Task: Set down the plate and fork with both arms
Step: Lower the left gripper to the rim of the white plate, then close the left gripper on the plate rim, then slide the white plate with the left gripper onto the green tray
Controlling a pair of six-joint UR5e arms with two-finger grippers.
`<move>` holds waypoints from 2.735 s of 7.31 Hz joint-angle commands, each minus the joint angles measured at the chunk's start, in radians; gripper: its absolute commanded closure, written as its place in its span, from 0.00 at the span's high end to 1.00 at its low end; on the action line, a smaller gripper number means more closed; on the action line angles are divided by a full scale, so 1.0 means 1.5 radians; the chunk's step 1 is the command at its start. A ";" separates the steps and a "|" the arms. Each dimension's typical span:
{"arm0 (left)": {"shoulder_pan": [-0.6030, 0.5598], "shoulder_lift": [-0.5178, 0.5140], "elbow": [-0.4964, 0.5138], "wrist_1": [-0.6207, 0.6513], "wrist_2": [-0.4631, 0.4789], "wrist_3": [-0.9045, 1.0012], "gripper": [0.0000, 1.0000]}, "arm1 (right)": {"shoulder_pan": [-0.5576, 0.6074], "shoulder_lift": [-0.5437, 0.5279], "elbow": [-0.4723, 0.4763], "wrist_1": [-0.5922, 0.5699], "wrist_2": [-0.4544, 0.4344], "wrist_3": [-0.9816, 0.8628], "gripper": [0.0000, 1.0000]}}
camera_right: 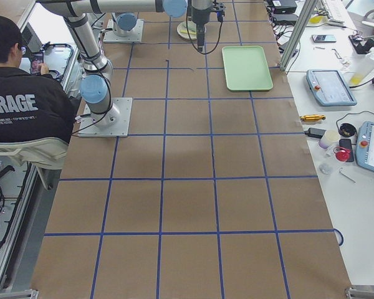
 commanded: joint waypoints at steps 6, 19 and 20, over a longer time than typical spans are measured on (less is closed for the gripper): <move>0.007 -0.055 0.011 0.052 -0.006 -0.013 0.00 | 0.000 0.000 -0.001 -0.001 0.000 0.000 1.00; -0.312 -0.363 0.534 -0.056 -0.234 -0.496 0.00 | 0.001 0.000 0.002 0.000 0.001 -0.002 1.00; -0.326 -0.391 0.560 -0.050 -0.234 -0.523 0.00 | 0.001 0.000 0.002 0.000 0.002 -0.002 1.00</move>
